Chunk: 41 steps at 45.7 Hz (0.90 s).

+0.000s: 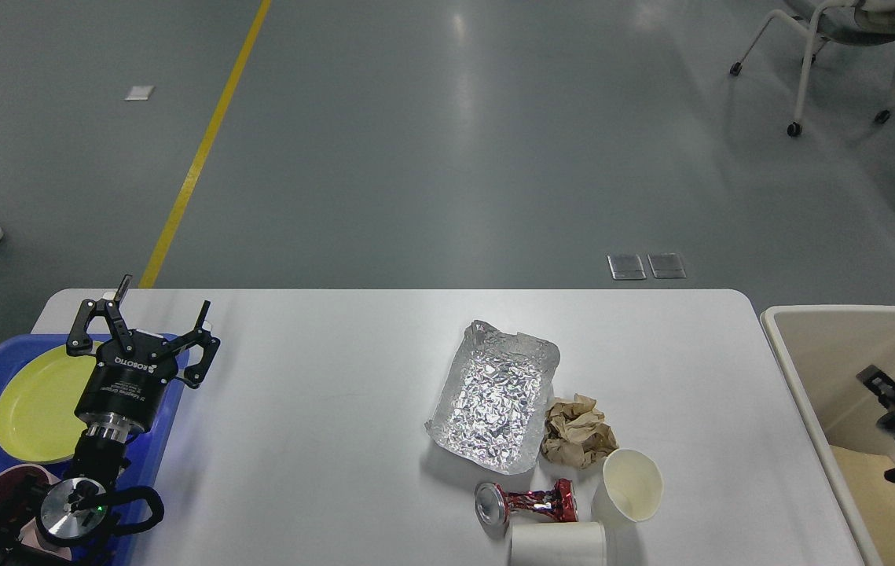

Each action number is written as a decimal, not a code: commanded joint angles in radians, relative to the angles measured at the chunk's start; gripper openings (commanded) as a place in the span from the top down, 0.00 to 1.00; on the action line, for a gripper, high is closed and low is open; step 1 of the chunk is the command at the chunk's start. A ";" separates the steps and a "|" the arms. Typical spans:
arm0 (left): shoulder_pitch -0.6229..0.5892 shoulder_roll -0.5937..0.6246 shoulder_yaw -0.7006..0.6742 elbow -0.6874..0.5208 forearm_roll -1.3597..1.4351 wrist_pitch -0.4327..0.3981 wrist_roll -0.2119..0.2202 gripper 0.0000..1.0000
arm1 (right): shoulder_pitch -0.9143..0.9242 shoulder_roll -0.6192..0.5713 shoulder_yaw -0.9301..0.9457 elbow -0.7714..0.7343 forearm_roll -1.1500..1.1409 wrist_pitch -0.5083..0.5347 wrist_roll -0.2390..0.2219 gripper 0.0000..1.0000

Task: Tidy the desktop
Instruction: 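Release the paper bag into the white bin with the right gripper, then raise the right gripper and move it to the foil tray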

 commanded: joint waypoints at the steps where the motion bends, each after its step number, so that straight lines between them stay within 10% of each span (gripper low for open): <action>1: 0.000 0.000 0.000 0.000 0.000 0.000 0.000 0.04 | 0.144 -0.161 -0.020 0.255 0.033 0.022 -0.006 0.00; 11: 0.000 0.000 0.000 0.000 0.000 0.000 0.000 0.04 | 0.472 -0.237 -0.300 0.464 0.030 0.305 -0.004 0.00; 28: 0.000 0.000 0.000 0.000 0.000 0.000 0.000 0.03 | 1.139 0.039 -0.761 0.661 0.042 0.951 -0.004 0.00; 41: 0.000 0.000 0.000 0.000 0.000 0.000 0.000 0.04 | 1.614 0.197 -0.790 1.068 0.117 0.987 -0.003 0.00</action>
